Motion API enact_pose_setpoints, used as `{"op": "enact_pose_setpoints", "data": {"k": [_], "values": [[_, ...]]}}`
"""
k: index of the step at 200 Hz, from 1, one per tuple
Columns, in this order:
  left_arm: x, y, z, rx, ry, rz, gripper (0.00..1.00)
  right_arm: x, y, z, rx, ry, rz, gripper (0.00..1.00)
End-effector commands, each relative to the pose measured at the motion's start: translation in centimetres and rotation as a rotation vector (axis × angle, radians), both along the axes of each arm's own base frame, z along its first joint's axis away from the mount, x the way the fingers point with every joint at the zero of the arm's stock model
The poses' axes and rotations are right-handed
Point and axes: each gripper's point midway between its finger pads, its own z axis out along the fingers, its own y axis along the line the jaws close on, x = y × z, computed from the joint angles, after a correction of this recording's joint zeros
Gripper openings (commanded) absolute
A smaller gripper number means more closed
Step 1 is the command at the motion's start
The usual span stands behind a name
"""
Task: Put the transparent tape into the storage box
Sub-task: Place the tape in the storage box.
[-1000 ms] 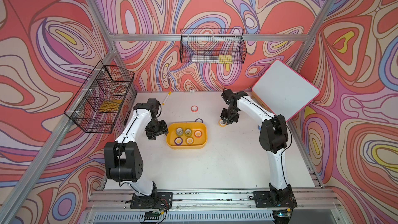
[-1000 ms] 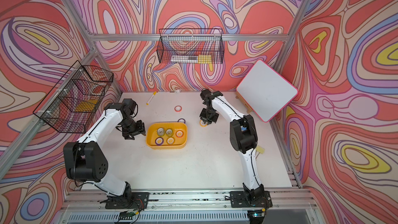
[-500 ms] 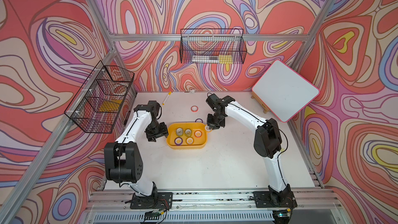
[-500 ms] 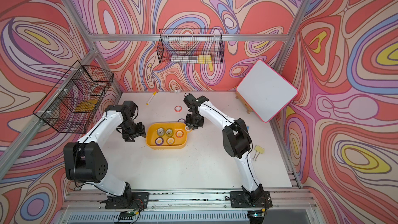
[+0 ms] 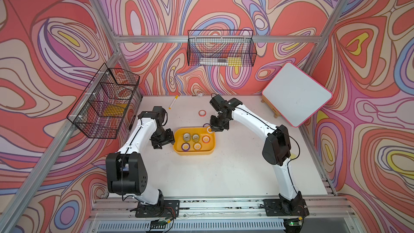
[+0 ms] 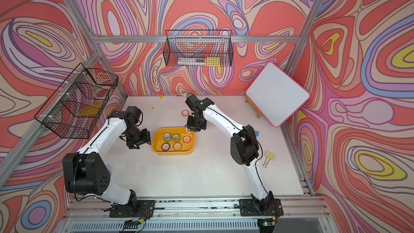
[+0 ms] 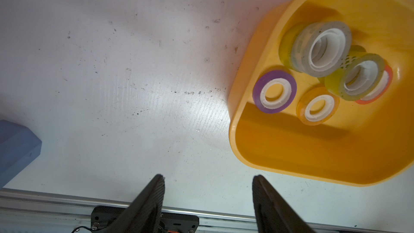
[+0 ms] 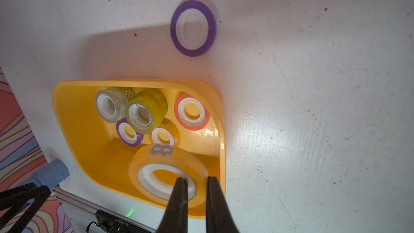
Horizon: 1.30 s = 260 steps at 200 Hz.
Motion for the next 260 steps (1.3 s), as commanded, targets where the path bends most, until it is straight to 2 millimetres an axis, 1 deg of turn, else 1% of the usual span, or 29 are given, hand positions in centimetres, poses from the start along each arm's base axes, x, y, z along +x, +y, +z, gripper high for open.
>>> {"op": "enact_pose_setpoints", "data": {"k": [1,25,57,94,126,172,201,260], "values": [[-0.3,0.2,0.4,0.004,-0.015,-0.017,0.67,-0.1,1.8,-0.8,0.013,0.012,0.016,0.09],[-0.3,0.2,0.5,0.003,-0.017,-0.021,0.67,-0.3,2.6,-1.3,0.019,0.030,0.019,0.09],[-0.4,0.1,0.2,-0.006,-0.016,-0.022,0.67,-1.0,2.0,-2.6,-0.013,0.079,-0.017,0.09],[-0.3,-0.1,0.3,-0.016,-0.023,-0.024,0.67,-0.9,1.9,-3.0,-0.018,0.096,-0.073,0.09],[0.0,-0.3,0.3,-0.028,-0.034,-0.028,0.67,-0.6,2.5,-3.3,-0.002,0.115,-0.132,0.08],[0.7,-0.7,0.2,-0.047,-0.061,-0.034,0.67,-0.9,3.3,-4.3,0.007,0.142,-0.205,0.08],[0.9,-0.7,0.1,-0.050,-0.069,-0.040,0.67,-0.9,3.1,-4.5,-0.002,0.135,-0.250,0.08],[0.9,-0.8,0.2,-0.053,-0.075,-0.055,0.67,-1.1,2.9,-5.9,0.003,0.156,-0.325,0.08]]}}
